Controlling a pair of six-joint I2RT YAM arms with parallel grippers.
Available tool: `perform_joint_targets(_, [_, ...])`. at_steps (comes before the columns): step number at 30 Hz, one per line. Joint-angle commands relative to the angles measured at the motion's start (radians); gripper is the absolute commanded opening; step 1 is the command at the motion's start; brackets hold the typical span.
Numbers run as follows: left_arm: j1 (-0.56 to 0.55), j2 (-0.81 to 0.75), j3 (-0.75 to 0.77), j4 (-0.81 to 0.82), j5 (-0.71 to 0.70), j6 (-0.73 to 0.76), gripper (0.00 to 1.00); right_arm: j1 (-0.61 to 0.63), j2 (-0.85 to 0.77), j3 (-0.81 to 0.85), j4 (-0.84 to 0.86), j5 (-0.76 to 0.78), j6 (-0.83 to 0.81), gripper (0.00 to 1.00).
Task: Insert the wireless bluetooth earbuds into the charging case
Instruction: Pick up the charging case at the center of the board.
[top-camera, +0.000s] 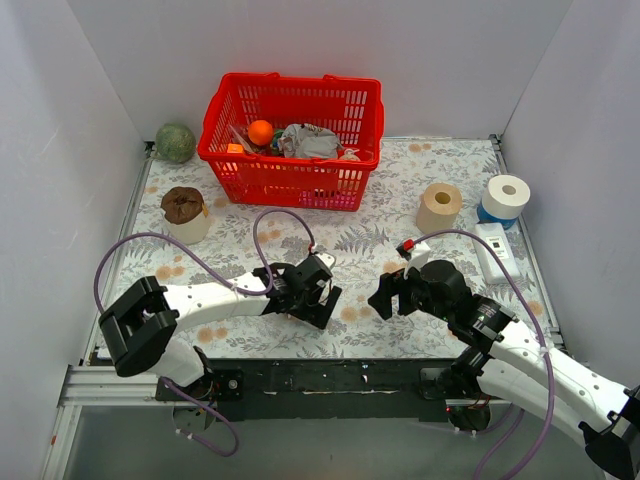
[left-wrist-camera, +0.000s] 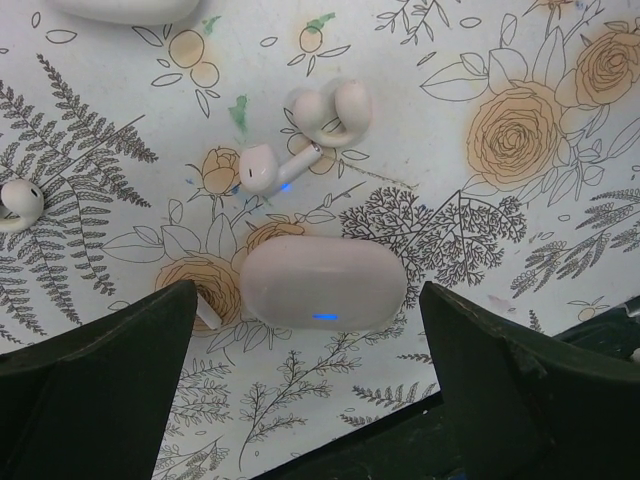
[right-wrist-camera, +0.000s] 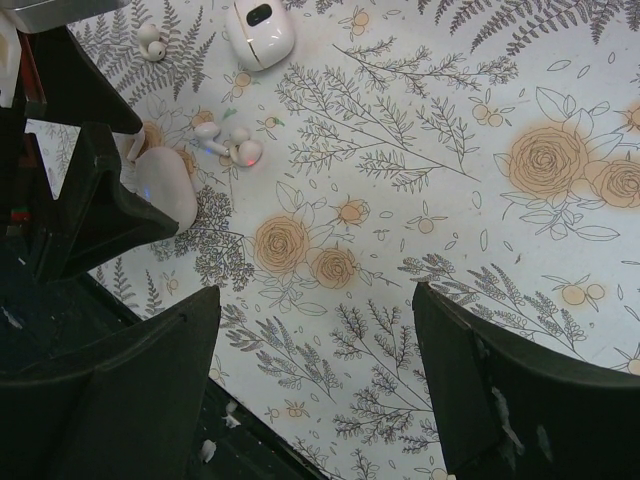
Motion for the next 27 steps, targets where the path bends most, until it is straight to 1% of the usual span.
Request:
perform_joint_targets(1, [-0.009, 0.005, 0.024, 0.023, -0.005, 0.043, 0.95, -0.001, -0.007, -0.01, 0.003, -0.002, 0.008, 0.85])
perform_joint_targets(7, [-0.018, 0.031, 0.03, 0.035, 0.015, 0.074, 0.92, 0.001, 0.006, -0.01, 0.007, -0.003, 0.009, 0.85])
perform_joint_targets(8, [-0.02, 0.045, 0.029, 0.035, 0.017, 0.075, 0.9, 0.001, 0.006, -0.008, 0.006, -0.003, 0.009, 0.85])
perform_joint_targets(19, [-0.029, 0.078, 0.018, 0.037, 0.015, 0.074, 0.77, -0.001, 0.007, -0.001, 0.0, 0.004, 0.006, 0.85])
perform_joint_targets(20, [-0.029, 0.078, 0.017, 0.038, 0.017, 0.072, 0.73, 0.001, 0.009, -0.002, 0.001, 0.004, 0.006, 0.85])
perform_joint_targets(22, [-0.031, 0.082, 0.015, 0.038, 0.025, 0.071, 0.7, 0.001, 0.009, -0.001, 0.003, 0.004, 0.008, 0.85])
perform_joint_targets(23, [-0.029, 0.083, 0.015, 0.038, 0.025, 0.068, 0.66, 0.001, 0.009, -0.002, 0.003, 0.004, 0.009, 0.85])
perform_joint_targets(26, [-0.032, 0.086, 0.016, 0.04, 0.034, 0.066, 0.59, 0.001, 0.006, -0.001, 0.001, 0.006, 0.009, 0.85])
perform_joint_targets(27, [-0.032, 0.086, 0.013, 0.043, 0.034, 0.063, 0.51, -0.001, 0.004, -0.002, 0.0, 0.006, 0.011, 0.85])
